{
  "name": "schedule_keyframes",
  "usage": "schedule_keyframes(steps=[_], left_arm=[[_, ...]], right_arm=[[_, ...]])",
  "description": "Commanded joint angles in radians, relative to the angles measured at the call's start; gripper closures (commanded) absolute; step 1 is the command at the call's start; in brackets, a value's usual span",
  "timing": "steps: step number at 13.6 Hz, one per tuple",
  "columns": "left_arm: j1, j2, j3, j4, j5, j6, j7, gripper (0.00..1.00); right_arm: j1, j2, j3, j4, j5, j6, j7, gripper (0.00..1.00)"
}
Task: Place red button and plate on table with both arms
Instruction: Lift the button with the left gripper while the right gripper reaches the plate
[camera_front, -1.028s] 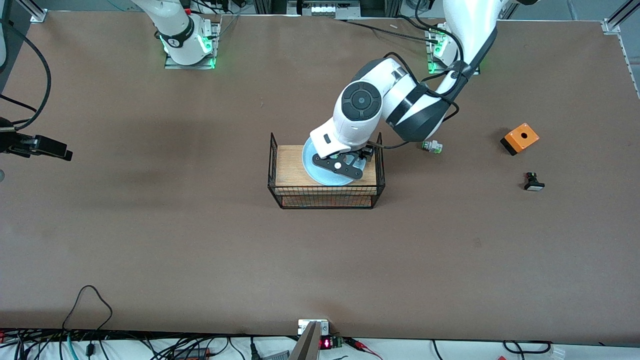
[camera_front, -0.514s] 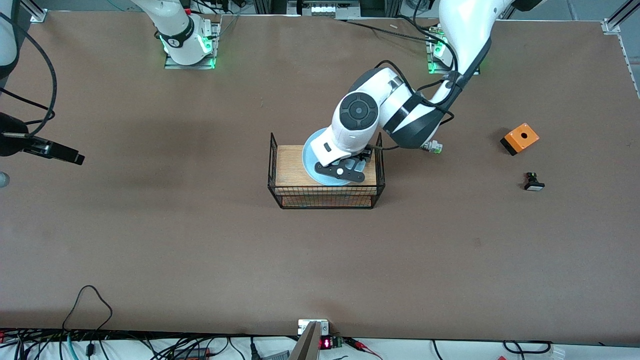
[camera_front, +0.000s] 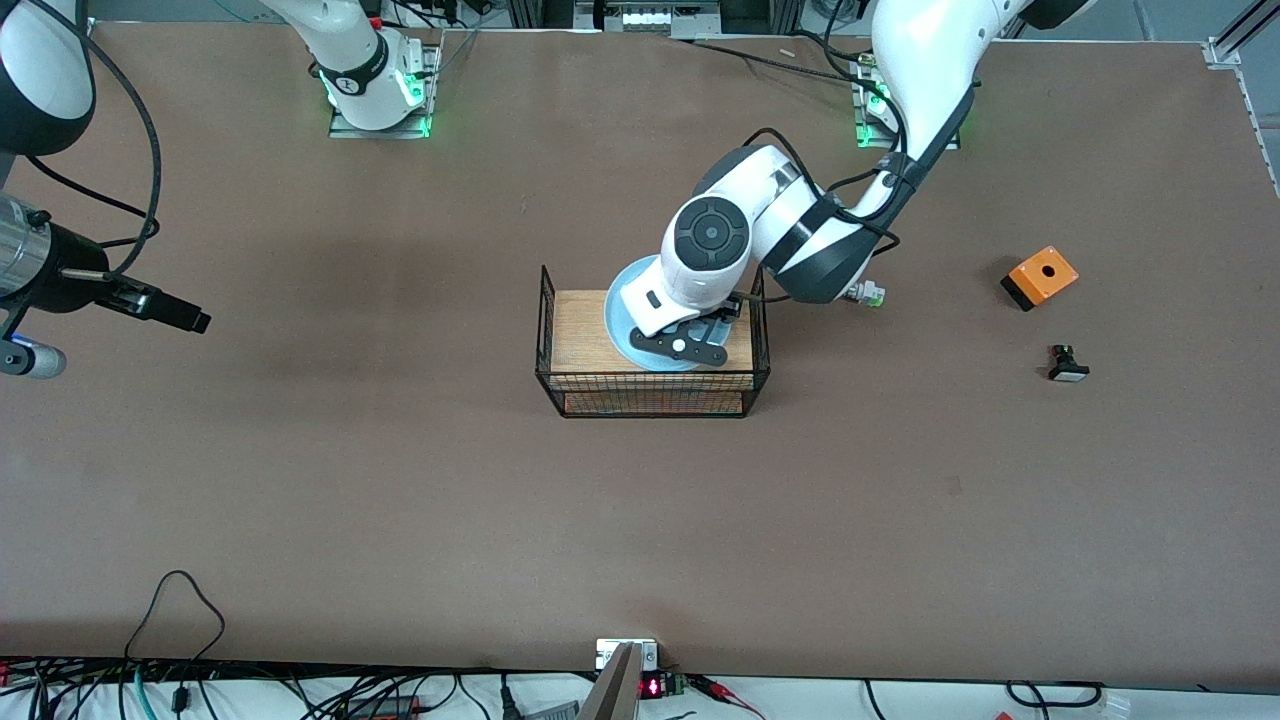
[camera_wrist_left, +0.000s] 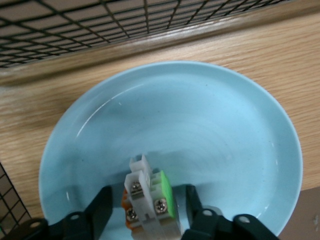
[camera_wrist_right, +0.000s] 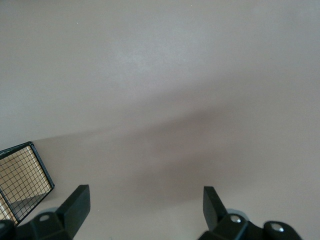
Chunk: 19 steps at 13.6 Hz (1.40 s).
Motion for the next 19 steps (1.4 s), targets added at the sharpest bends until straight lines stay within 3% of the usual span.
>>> schedule_keyframes(steps=[1, 4, 7, 12, 14, 17, 19], left_arm=[[-0.015, -0.019, -0.001, -0.005, 0.021, -0.011, -0.061, 0.86], [-0.014, -0.032, -0.002, 0.007, 0.023, -0.029, -0.06, 1.0], [-0.001, -0.094, -0.001, 0.035, 0.019, -0.097, -0.051, 1.0], [0.028, -0.135, -0.008, 0.306, 0.01, -0.394, -0.049, 1.0], [0.034, -0.137, -0.001, 0.349, 0.019, -0.465, -0.049, 1.0], [0.15, -0.163, -0.007, 0.348, 0.019, -0.471, -0.033, 1.0], [0.251, -0.166, -0.005, 0.348, 0.015, -0.476, 0.061, 1.0]], right_arm=[[0.002, -0.006, 0.0, 0.011, 0.01, -0.015, 0.015, 0.0], [0.045, -0.008, 0.0, 0.011, 0.007, -0.015, 0.087, 0.0], [0.086, -0.008, 0.0, 0.013, -0.002, -0.013, 0.193, 0.0], [0.157, -0.008, 0.001, 0.013, -0.019, -0.004, 0.32, 0.0], [0.194, -0.006, 0.0, 0.013, -0.021, -0.001, 0.45, 0.0], [0.229, 0.003, 0.001, 0.011, -0.016, 0.002, 0.626, 0.0], [0.299, 0.009, 0.0, 0.011, -0.028, 0.023, 0.638, 0.0]])
